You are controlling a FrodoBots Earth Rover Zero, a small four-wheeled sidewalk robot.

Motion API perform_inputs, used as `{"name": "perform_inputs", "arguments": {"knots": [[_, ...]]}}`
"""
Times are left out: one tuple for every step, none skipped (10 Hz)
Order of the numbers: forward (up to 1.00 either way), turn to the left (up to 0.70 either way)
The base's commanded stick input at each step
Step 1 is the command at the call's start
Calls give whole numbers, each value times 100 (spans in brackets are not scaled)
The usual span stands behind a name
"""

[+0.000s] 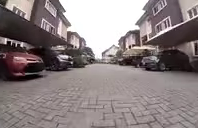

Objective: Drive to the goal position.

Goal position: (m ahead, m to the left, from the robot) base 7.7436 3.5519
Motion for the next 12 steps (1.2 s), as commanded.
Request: {"name": "perform_inputs", "arguments": {"knots": [[70, 0], [70, 0], [70, 0], [70, 0], [70, 0], [70, 0], [70, 0], [70, 0], [70, 0], [70, 0], [70, 0], [70, 0]]}}
